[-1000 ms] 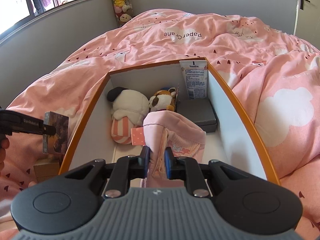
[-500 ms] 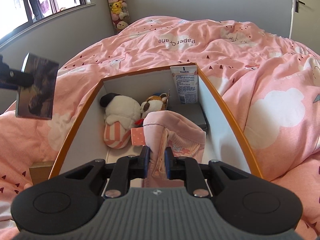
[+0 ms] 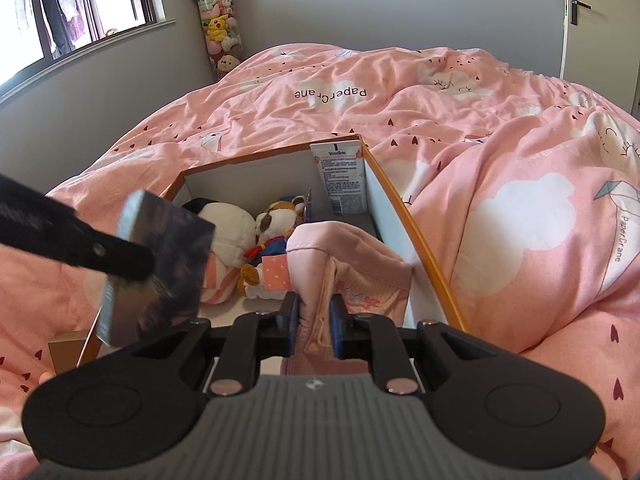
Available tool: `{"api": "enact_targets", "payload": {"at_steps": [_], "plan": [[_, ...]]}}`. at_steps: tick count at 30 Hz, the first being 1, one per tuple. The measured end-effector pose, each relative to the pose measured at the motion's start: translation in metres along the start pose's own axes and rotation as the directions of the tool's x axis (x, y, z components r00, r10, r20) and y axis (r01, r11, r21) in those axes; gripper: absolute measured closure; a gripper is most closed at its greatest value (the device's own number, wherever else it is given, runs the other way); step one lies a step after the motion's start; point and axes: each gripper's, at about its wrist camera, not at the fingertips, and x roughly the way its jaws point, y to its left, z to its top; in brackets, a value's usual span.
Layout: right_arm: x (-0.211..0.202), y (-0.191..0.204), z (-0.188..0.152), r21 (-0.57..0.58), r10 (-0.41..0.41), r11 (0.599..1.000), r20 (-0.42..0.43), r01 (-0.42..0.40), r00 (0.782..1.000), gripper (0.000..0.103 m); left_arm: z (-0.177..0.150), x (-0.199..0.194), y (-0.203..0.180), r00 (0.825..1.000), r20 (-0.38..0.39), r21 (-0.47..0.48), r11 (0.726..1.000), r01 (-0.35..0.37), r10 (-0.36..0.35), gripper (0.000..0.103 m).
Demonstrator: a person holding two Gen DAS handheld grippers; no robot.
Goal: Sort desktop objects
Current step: 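Carry the photo card box into the orange box and open the left gripper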
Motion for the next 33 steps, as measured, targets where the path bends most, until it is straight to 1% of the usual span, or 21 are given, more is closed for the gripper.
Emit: {"api": "enact_targets", "payload": {"at_steps": [7, 16, 22, 28, 33], "plan": [[0.001, 0.0, -0.004, -0.014, -0.002, 1.0, -0.009, 0.002, 1.0, 0.086, -0.006, 0.032, -0.012, 0.995, -0.093, 0.035, 0.999, -0.03, 0.033, 0.077], [0.003, 0.0, -0.006, -0.021, -0.005, 1.0, -0.021, 0.005, 1.0, 0.086, -0.007, 0.06, -0.014, 0.987, -0.156, 0.023, 0.999, -0.035, 0.038, 0.077], [0.006, -0.001, -0.006, -0.014, -0.003, 1.0, -0.031, 0.003, 1.0, 0.086, -0.006, 0.07, -0.014, 0.985, -0.169, 0.029, 0.999, -0.039, 0.044, 0.077], [0.007, -0.002, -0.007, -0.019, -0.005, 1.0, -0.037, 0.004, 0.999, 0.086, -0.003, 0.08, -0.016, 0.98, -0.185, 0.061, 0.996, -0.06, 0.07, 0.077], [0.008, -0.002, -0.007, -0.021, -0.006, 1.0, -0.039, 0.005, 0.999, 0.086, -0.003, 0.082, -0.015, 0.981, -0.178, 0.071, 0.995, -0.065, 0.077, 0.076]]}}
